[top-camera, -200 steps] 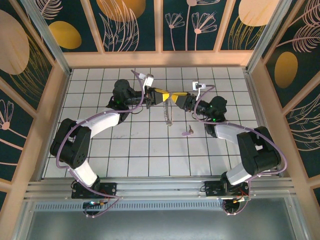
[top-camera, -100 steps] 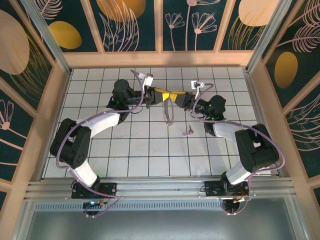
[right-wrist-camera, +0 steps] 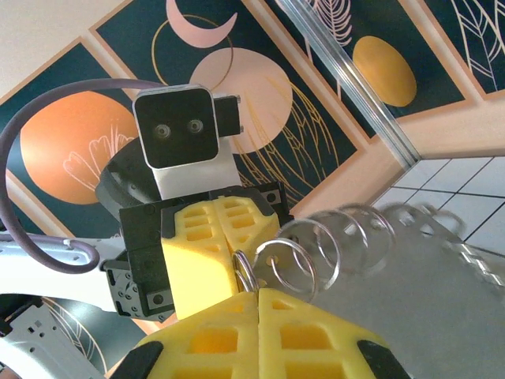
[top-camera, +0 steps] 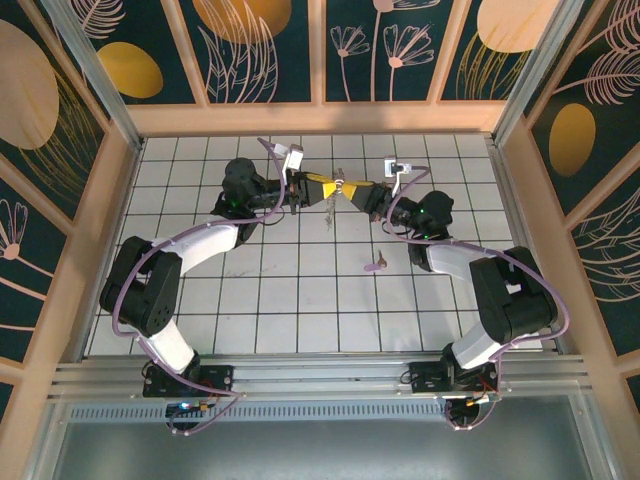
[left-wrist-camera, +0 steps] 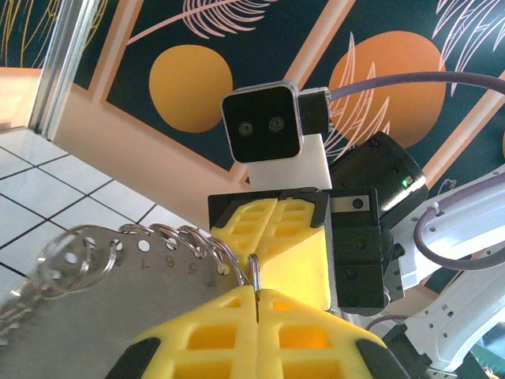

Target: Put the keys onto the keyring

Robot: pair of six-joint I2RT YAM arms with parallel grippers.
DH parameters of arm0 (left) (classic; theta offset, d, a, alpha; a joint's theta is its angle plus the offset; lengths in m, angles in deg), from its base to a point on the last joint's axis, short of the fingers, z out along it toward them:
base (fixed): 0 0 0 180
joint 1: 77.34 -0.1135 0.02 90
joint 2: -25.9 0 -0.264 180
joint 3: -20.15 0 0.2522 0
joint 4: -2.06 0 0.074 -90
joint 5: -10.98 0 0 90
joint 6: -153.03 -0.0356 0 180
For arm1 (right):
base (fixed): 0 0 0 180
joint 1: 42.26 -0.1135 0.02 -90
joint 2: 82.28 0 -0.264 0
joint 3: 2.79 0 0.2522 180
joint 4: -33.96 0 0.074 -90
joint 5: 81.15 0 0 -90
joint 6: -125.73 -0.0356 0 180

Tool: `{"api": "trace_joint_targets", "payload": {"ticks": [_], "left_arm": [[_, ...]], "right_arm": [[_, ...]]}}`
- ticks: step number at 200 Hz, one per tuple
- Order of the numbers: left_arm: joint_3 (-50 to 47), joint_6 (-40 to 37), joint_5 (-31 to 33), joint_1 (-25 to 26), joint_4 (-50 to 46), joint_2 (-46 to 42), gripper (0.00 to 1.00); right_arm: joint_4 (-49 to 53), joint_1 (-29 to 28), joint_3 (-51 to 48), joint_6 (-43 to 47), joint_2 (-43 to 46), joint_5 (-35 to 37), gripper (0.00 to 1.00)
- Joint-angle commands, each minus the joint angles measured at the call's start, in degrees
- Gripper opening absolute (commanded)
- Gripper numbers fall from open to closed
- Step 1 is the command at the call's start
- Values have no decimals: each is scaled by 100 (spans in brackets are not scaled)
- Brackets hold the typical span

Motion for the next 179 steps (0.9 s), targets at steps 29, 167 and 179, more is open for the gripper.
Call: {"api": "trace_joint_targets", "payload": {"ticks": [29,167,179], "left_arm": [[108,99,-192,96,436,16,0],[-120,357,505,95,709,-116,29],[-233,546,811,99,900,-177,42]], "right_arm": [[-263,-103,130,-20,-29,-126,24],[-185,-75,-125,81,129,171,0],[-136,-65,-117,76,179,273,0]]}}
